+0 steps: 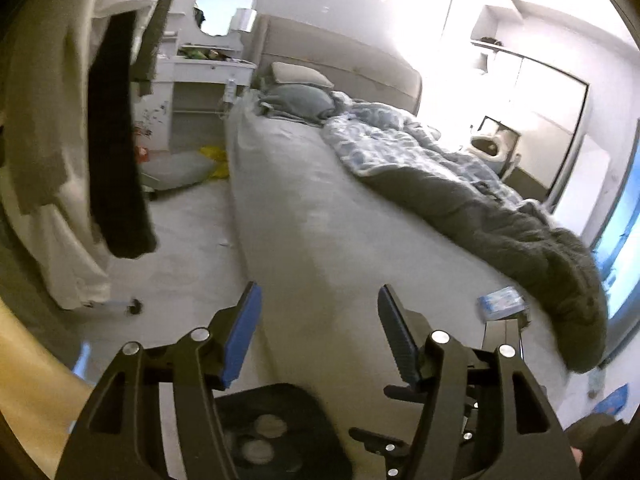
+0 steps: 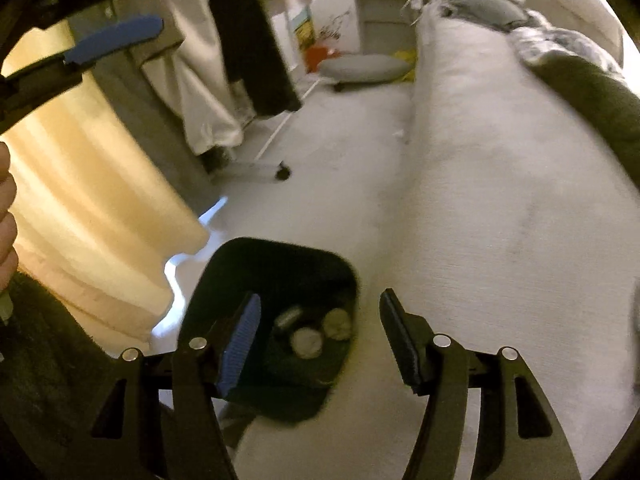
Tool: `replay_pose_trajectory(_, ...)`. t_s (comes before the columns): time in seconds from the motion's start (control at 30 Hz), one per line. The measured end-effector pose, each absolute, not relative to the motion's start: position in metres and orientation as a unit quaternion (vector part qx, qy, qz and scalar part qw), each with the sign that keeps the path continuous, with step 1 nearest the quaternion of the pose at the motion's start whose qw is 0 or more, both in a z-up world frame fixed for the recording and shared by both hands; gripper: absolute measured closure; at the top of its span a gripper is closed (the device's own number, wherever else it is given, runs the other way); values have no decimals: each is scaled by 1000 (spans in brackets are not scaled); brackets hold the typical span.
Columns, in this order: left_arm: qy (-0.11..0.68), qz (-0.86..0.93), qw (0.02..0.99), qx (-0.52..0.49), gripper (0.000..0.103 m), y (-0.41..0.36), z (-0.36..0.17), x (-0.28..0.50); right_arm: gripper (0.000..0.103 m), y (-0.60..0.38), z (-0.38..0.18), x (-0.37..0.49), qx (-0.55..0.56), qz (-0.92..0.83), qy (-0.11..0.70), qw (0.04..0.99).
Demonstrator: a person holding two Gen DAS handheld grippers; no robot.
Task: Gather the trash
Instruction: 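Move both tools back over the bed toward the tissue pack and black bag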
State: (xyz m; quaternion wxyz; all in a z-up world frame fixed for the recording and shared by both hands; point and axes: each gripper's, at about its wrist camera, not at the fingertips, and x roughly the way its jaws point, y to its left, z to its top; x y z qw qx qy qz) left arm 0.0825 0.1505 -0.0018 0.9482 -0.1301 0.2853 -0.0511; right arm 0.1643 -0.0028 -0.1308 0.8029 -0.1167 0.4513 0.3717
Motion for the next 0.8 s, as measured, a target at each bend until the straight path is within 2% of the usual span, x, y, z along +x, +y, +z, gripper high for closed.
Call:
replay_pose_trajectory(0.4,281,-117,944,-125,26,67,7,109,37,-106,-96,168,-110,281,379,875)
replay_pose_trajectory(0.8,312,-154,929,-126,20,7,-6,133,36,-159,-101,161,-102,227,375,893)
